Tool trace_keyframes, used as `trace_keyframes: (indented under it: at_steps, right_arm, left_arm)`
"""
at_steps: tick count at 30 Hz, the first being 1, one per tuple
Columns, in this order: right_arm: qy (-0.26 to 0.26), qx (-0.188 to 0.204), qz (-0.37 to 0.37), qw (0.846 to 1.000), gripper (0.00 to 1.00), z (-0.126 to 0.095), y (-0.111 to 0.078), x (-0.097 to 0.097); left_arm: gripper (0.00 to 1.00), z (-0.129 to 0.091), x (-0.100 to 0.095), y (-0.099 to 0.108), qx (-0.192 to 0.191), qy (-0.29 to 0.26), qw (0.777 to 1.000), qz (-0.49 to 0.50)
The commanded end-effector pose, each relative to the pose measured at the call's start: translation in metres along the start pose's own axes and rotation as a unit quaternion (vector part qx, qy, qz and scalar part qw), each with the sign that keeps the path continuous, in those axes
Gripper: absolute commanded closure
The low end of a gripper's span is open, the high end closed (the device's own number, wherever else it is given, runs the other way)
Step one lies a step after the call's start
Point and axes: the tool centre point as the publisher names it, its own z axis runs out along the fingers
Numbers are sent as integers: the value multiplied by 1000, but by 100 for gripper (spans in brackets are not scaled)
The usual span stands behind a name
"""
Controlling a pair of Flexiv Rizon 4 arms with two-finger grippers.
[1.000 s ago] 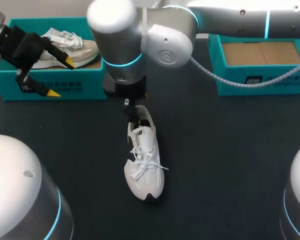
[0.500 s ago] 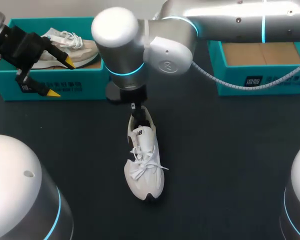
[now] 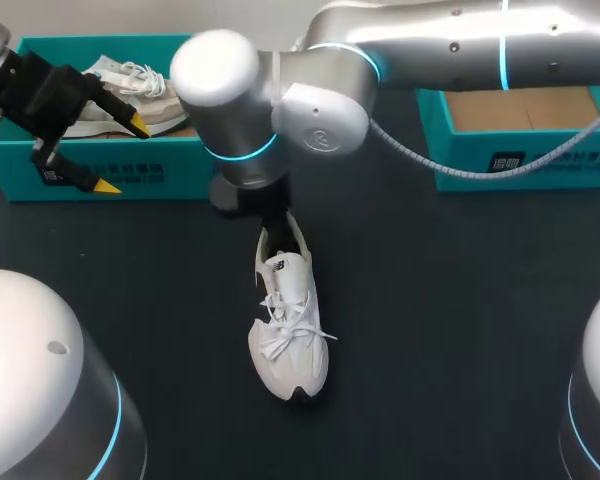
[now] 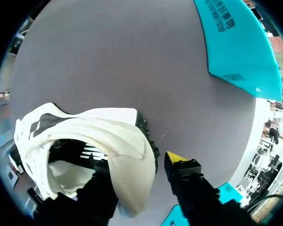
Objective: Take the shoe out of the shoebox, open the shoe tongue, remove and reinsert the insole, then place the shoe into the shoebox
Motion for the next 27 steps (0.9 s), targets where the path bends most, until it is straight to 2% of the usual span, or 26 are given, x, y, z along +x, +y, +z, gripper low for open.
trace_keyframes:
  at_steps: [1,4,7,11,15,19,24,27]
  right_arm:
    - [-3,22,16,1000,100,7,7,4]
    - [-6,28,25,999,100,2,4,5]
    - [-12,35,35,999,100,-13,-4,3]
    - [-24,35,45,998,100,-56,-23,-2]
    - [-21,16,48,998,100,-99,-44,-4]
    - [-17,-5,41,999,100,-133,-59,-6]
    - [-26,-12,52,998,100,-184,-86,-14]
    - [-30,-17,60,998,100,-206,-99,-19]
  left_arm:
    - [0,-1,1,0,-1,1,1000,0]
    - [0,-1,1,0,-1,1,1000,0]
    - [0,-1,1,0,-1,1,1000,0]
    - [0,-1,1,0,-1,1,1000,0]
    - [0,-1,1,0,-1,1,1000,0]
    - [0,-1,1,0,-1,1,1000,0]
    - [0,-1,1,0,-1,1,1000,0]
    - [0,-1,1,0,-1,1,1000,0]
